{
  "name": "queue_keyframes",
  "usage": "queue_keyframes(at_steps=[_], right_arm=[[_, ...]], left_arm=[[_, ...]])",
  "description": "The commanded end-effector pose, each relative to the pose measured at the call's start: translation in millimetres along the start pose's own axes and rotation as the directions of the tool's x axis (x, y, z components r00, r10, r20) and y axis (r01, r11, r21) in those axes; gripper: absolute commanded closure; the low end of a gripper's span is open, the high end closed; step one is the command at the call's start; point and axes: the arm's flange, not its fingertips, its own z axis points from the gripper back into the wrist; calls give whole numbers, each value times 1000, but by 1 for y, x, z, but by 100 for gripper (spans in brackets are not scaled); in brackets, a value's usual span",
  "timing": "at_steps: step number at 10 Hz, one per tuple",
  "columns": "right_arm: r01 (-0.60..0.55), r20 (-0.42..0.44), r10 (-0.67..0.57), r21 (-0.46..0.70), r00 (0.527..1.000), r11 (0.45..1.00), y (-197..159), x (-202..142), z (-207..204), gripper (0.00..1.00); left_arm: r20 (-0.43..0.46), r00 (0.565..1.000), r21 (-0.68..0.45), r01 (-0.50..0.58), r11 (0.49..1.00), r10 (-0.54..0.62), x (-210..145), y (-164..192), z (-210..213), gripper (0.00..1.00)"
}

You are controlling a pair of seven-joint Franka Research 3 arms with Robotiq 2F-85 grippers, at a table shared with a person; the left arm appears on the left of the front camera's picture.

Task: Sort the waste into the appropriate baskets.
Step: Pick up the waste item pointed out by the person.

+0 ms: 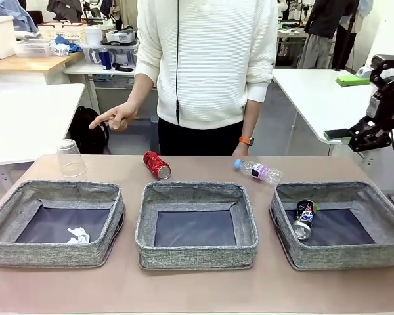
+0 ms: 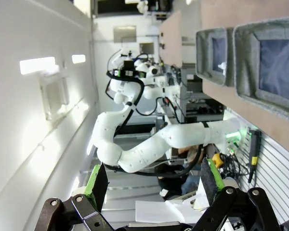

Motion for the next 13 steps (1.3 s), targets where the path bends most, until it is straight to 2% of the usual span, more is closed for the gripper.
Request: queue_keyframes(at_steps=[1,3,4,5,6,8,9,10,11,12,13], right_arm=[[-14,2,14,22,1000,1000,3,0,1,0],[-14,2,14,22,1000,1000,3,0,1,0],[-14,2,14,22,1000,1000,3,0,1,0],[-14,2,14,22,1000,1000,3,0,1,0],[-14,2,14,22,1000,1000,3,0,1,0],[-14,2,14,22,1000,1000,3,0,1,0],[-14,2,14,22,1000,1000,3,0,1,0],[-14,2,14,22,1000,1000,3,0,1,0],[-14,2,14,22,1000,1000,3,0,1,0],[-14,2,14,22,1000,1000,3,0,1,0],[-14,2,14,22,1000,1000,3,0,1,0]], left_arm=[[-8,1000,-16,14,1000,-14,-1,-2,0,0],[0,1000,0,0,1000,0,0,0,0,0],[43,953,123,294,948,-301,14,0,4,0],[-22,855,144,516,844,-518,27,3,8,0],[36,781,262,595,760,-624,45,6,12,0],[41,703,279,674,684,-710,69,6,7,0],[79,672,311,685,658,-737,81,2,9,0],[156,625,342,692,635,-765,100,-2,16,0],[281,832,281,405,870,-478,140,-7,36,0],[91,668,325,681,656,-738,88,1,18,0],[91,668,325,681,656,-738,88,1,18,0]])
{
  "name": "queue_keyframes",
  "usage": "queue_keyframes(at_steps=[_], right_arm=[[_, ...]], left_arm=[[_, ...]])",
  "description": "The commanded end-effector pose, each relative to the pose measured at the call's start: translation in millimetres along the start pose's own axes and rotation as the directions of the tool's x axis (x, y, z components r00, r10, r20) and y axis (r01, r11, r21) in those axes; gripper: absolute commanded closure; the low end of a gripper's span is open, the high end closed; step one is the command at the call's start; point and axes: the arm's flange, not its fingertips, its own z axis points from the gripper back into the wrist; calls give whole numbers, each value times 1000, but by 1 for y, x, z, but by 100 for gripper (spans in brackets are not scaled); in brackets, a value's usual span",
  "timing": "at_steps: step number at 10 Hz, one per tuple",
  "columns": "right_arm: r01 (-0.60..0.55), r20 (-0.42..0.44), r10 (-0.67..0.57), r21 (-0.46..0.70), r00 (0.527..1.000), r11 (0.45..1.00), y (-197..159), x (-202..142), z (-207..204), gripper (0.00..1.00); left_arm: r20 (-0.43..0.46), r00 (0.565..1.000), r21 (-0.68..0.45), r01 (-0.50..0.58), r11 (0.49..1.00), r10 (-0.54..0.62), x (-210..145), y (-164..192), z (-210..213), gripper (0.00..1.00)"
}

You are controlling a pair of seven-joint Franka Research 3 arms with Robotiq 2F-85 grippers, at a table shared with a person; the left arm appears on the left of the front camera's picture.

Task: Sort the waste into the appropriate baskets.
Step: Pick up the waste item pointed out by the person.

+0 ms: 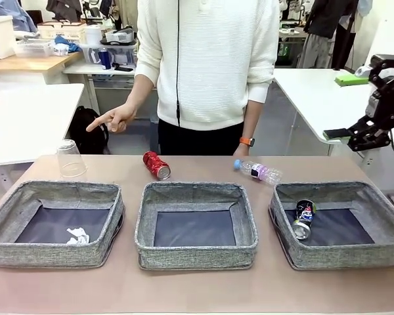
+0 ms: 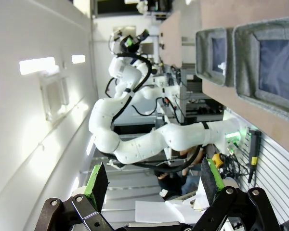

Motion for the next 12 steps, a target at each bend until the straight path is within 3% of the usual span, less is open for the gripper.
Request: queue_keyframes(at_steps=[1,2,3,4,5,6,7,8,10,11,12], right_arm=[[-13,0,13,24,1000,1000,2,0,1,0],[-13,0,13,24,1000,1000,2,0,1,0],[-13,0,13,24,1000,1000,2,0,1,0],[-13,0,13,24,1000,1000,2,0,1,0],[-13,0,13,24,1000,1000,2,0,1,0],[-13,0,13,24,1000,1000,2,0,1,0],[-13,0,13,24,1000,1000,2,0,1,0],[-13,0,13,24,1000,1000,2,0,1,0],[-13,0,13,24,1000,1000,2,0,1,0],[-13,0,13,24,1000,1000,2,0,1,0],[-13,0,13,24,1000,1000,2,0,1,0]], left_arm=[[-27,996,-25,85,996,-86,-15,-18,0,0],[0,1000,0,0,1000,0,0,0,0,0],[-55,997,-5,47,999,-47,12,2,-3,0],[-35,980,63,197,978,-196,34,21,-7,0],[-167,931,-7,327,945,-324,48,43,-10,0],[-124,854,-35,504,863,-505,60,68,-11,0],[-134,793,-54,592,804,-594,61,88,-12,0],[-153,785,-72,597,799,-600,60,105,-15,0],[-212,791,15,590,807,-574,59,130,-14,0],[-185,832,32,537,843,-522,63,147,-15,0],[-205,784,-20,596,803,-586,56,132,-18,0]])
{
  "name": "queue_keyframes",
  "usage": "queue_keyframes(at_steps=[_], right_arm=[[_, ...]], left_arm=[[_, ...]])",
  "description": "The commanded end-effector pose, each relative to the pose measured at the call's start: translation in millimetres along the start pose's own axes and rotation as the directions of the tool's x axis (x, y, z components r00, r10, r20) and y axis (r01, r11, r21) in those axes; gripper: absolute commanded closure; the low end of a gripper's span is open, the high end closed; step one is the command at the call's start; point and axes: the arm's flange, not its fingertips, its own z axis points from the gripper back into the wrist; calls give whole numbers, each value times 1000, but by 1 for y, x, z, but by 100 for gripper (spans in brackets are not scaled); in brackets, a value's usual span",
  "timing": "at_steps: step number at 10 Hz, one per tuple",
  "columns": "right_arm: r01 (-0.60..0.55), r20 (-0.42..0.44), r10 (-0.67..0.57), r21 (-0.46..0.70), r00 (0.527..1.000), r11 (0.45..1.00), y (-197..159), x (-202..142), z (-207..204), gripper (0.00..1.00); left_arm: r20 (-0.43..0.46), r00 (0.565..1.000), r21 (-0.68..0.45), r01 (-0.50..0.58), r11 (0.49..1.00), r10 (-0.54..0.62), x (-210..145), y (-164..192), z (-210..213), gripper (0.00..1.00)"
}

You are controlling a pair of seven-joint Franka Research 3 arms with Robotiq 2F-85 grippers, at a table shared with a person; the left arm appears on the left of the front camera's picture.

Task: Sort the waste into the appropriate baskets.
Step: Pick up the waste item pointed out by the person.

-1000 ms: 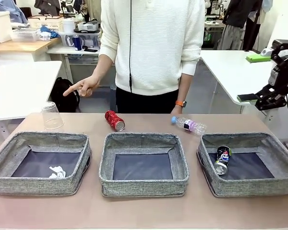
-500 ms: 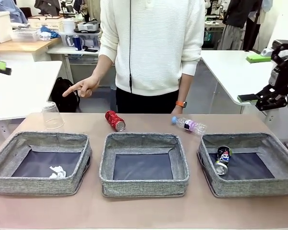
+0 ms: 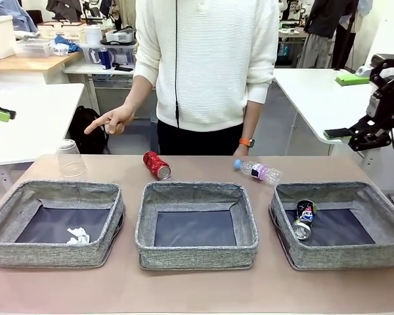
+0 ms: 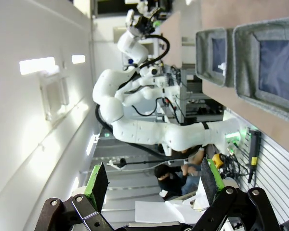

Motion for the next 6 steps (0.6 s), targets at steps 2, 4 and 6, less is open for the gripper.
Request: queue_keyframes(at_steps=[2,4,6], right_arm=[[-14,0,14,24,1000,1000,2,0,1,0],[-14,0,14,24,1000,1000,2,0,1,0],[-14,0,14,24,1000,1000,2,0,1,0]], left_arm=[[3,1000,-20,29,999,-29,15,-12,-2,0],[-4,985,-48,171,984,-172,9,-5,-7,0],[-52,928,-105,361,926,-368,-17,25,-27,0]])
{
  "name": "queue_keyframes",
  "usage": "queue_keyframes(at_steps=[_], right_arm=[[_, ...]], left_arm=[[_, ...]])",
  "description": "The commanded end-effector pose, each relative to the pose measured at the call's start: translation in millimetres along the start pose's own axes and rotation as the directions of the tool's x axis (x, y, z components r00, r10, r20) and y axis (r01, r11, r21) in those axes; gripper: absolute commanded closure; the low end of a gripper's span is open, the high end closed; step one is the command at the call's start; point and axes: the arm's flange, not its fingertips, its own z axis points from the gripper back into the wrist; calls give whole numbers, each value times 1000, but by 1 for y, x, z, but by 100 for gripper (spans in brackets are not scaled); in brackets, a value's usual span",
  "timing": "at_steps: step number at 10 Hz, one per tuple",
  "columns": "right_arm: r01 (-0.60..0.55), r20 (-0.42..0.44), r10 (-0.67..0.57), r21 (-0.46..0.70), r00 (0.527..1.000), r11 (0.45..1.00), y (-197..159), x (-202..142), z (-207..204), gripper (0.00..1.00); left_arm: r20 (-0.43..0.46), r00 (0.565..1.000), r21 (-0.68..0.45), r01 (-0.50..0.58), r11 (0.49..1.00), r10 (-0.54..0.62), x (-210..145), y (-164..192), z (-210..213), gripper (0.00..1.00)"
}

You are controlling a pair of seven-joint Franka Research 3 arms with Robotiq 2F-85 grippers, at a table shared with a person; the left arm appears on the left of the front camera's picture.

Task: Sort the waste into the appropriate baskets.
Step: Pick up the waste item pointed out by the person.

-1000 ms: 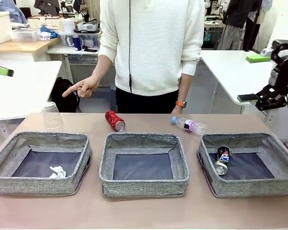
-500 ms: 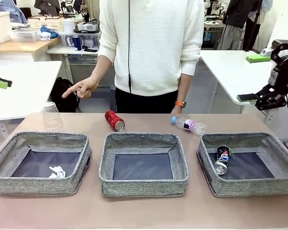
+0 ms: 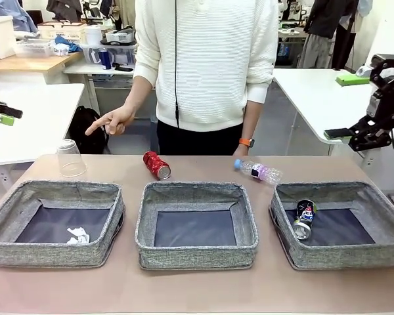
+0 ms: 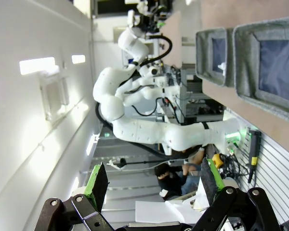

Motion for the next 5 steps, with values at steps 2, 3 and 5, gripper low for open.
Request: queue_keyframes(at_steps=[2,3,5], right_arm=[[-14,0,14,23,1000,1000,2,0,0,0],[-14,0,14,23,1000,1000,2,0,0,0],[-14,0,14,23,1000,1000,2,0,0,0]], left_arm=[[-71,981,-49,179,983,-183,-46,27,-12,0],[-65,979,-63,191,980,-195,-58,35,-17,0],[-52,980,-27,191,981,-193,-63,55,-31,0]])
